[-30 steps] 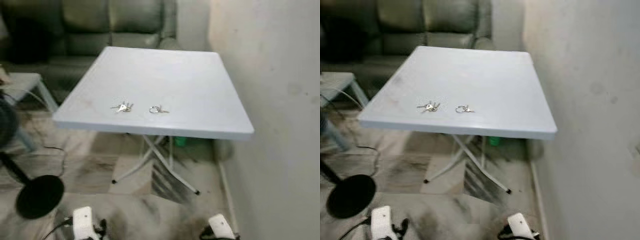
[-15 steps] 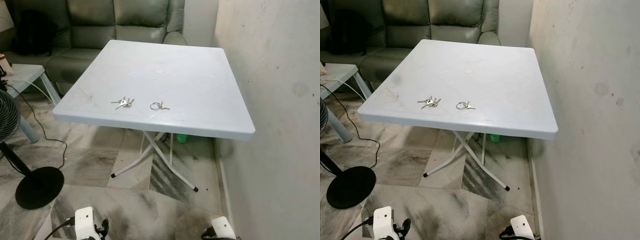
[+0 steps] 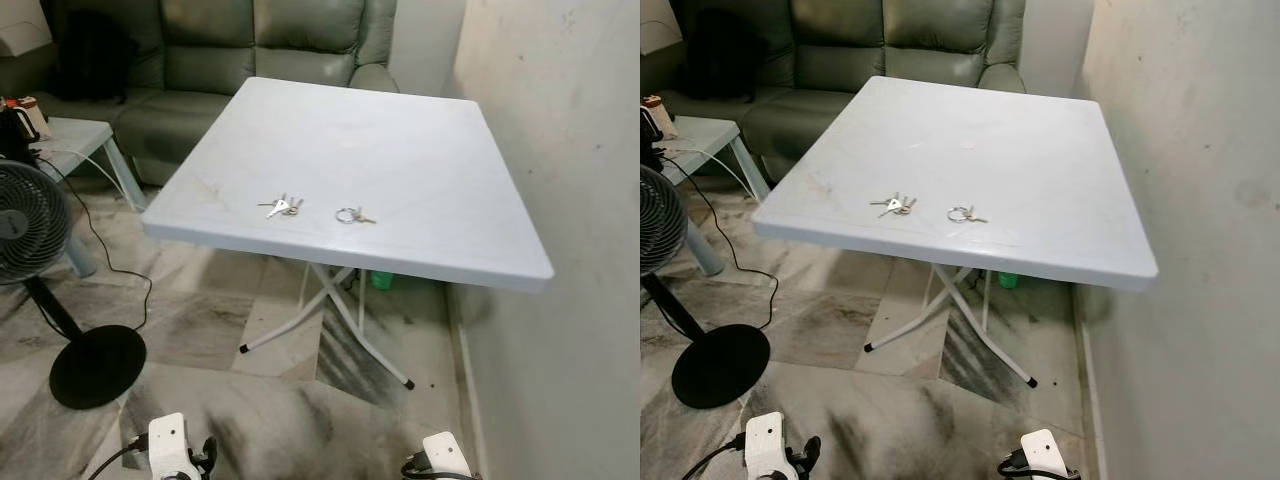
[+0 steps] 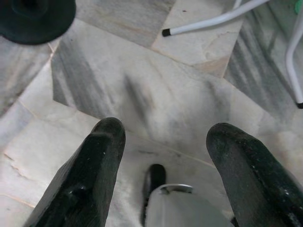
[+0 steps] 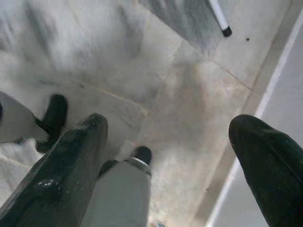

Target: Hang keys on a hook

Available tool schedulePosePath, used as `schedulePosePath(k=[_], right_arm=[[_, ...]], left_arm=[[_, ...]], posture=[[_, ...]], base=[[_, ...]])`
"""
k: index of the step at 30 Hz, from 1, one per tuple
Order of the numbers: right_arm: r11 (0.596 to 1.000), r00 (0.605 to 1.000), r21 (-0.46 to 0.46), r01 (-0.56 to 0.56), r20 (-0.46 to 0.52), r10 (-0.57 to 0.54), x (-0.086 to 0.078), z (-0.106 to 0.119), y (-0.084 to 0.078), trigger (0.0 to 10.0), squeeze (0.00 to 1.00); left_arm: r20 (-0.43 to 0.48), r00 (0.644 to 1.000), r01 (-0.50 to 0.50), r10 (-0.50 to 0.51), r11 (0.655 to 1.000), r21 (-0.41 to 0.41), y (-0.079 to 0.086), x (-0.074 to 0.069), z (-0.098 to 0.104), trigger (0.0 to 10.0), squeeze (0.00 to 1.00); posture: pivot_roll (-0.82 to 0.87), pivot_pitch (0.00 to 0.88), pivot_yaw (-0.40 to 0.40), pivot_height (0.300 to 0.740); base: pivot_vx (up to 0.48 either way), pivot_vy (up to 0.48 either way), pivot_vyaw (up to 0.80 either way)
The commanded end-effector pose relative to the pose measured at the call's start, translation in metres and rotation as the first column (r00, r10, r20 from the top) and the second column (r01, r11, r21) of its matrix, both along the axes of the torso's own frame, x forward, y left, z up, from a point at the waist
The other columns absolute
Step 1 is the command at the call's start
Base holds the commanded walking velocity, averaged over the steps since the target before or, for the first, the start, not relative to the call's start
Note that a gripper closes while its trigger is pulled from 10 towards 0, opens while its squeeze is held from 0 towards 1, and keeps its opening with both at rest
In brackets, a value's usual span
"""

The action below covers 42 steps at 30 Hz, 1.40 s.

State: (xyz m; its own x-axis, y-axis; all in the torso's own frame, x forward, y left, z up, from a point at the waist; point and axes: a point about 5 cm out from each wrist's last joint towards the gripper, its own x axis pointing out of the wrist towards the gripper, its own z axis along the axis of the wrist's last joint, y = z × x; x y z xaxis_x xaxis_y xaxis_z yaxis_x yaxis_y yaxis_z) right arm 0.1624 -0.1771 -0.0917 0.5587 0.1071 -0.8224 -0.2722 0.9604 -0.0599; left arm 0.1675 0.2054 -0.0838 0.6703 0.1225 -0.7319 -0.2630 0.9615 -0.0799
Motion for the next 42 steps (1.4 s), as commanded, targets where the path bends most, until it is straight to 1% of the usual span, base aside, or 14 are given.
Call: schedulePosePath(k=[1, 14, 32, 42], right_arm=[[1.000, 1.000, -0.007, 0.019, -0.008, -0.019, -0.0038, -0.0010, -0.0054, 10.0, 0.00], [1.000, 1.000, -0.005, 0.026, -0.013, -0.026, -0.0046, -0.0014, -0.0056, 10.0, 0.00], [1.000, 1.000, -0.015, 0.011, -0.020, -0.012, -0.0053, -0.0017, -0.0066, 10.0, 0.00], [1.000, 1.000, -0.019, -0.006, -0.028, 0.006, -0.0068, -0.0024, -0.0065, 10.0, 0.00]], left_arm=[[0.012, 1.000, 0.004, -0.004, 1.000, -0.006, -0.0026, 0.0053, 0.0019, 10.0, 0.00], [0.018, 1.000, -0.004, 0.004, 1.000, -0.008, -0.0021, 0.0081, 0.0032, 10.0, 0.00], [0.017, 1.000, -0.002, 0.002, 1.000, -0.009, -0.0025, 0.0083, 0.0031, 10.0, 0.00], [0.005, 1.000, -0.001, 0.001, 1.000, -0.007, -0.0027, 0.0060, 0.0018, 10.0, 0.00]], posture=[[-0.09, 0.000, -0.028, 0.732], [-0.08, 0.000, -0.029, 0.732], [-0.07, 0.000, -0.038, 0.732], [-0.07, 0.000, -0.044, 0.732]], base=[[0.000, 0.480, 0.00], [0.000, 0.480, 0.00], [0.000, 0.480, 0.00], [0.000, 0.471, 0.00]])
